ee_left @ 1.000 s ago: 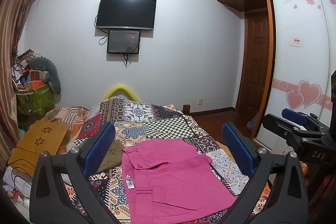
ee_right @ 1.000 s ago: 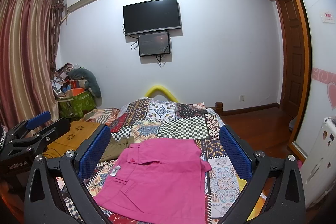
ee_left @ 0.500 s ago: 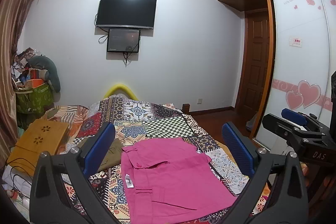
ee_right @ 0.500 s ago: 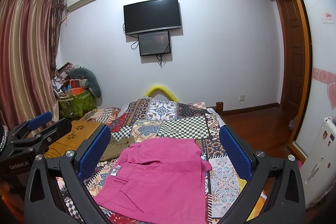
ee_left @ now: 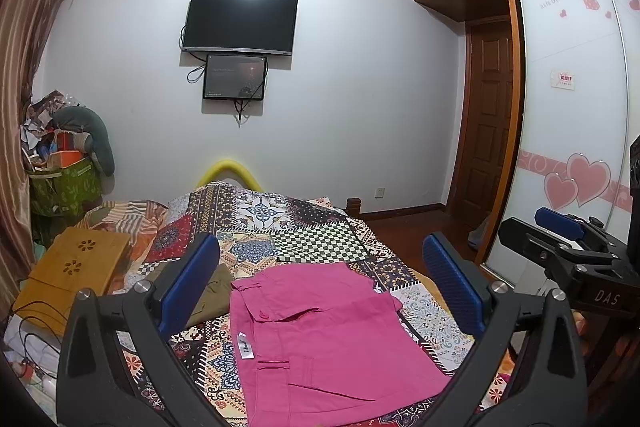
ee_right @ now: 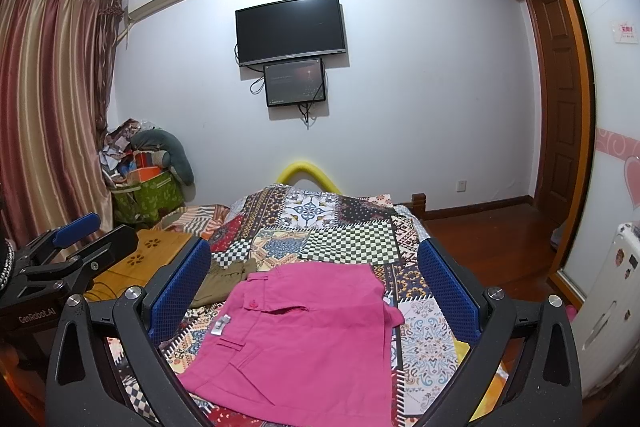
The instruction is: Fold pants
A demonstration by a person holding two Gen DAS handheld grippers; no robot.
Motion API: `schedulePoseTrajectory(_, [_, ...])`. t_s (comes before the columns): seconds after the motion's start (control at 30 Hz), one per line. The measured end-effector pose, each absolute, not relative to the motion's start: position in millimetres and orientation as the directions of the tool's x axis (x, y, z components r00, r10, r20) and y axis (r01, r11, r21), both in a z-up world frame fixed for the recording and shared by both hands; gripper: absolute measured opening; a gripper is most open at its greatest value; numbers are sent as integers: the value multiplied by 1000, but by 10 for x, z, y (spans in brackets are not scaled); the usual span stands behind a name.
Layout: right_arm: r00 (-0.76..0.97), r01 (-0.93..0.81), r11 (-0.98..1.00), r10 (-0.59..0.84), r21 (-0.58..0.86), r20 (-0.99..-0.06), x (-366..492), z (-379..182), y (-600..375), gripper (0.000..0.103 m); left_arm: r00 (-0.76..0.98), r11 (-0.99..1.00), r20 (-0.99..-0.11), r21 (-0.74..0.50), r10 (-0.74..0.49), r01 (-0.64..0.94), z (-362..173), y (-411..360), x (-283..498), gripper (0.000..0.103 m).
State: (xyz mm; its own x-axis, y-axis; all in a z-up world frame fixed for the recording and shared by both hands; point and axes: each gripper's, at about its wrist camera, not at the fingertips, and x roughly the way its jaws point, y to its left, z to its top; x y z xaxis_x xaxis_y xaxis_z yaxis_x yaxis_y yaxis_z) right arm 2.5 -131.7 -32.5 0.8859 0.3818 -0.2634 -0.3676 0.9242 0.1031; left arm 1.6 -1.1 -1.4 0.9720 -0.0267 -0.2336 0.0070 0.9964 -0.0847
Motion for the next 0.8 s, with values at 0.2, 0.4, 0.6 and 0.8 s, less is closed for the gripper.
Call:
schedulePoseTrajectory(0.2, [886,-368,924,381,101,-263,21,-325,-1323,103,972,996,-231,-84,-30,11,-17,-14,28,103])
schedulePoseTrajectory(0.4, [886,-367,925,381,102,-266,27,-330,-1316,103,972,996,-232,-83,-30,10,-26,-26,27,103])
schedulePoseTrajectory(0.6, [882,-369,923,384,106,-272,55,-360,-1310,103,971,996,-239,-87,-27,6,-64,-26,69,103])
schedulePoseTrajectory(0.8, [878,-363,926,378,104,-293,150,-415,-1300,103,965,996,-262,-88,-17,-6,-124,16,182,103])
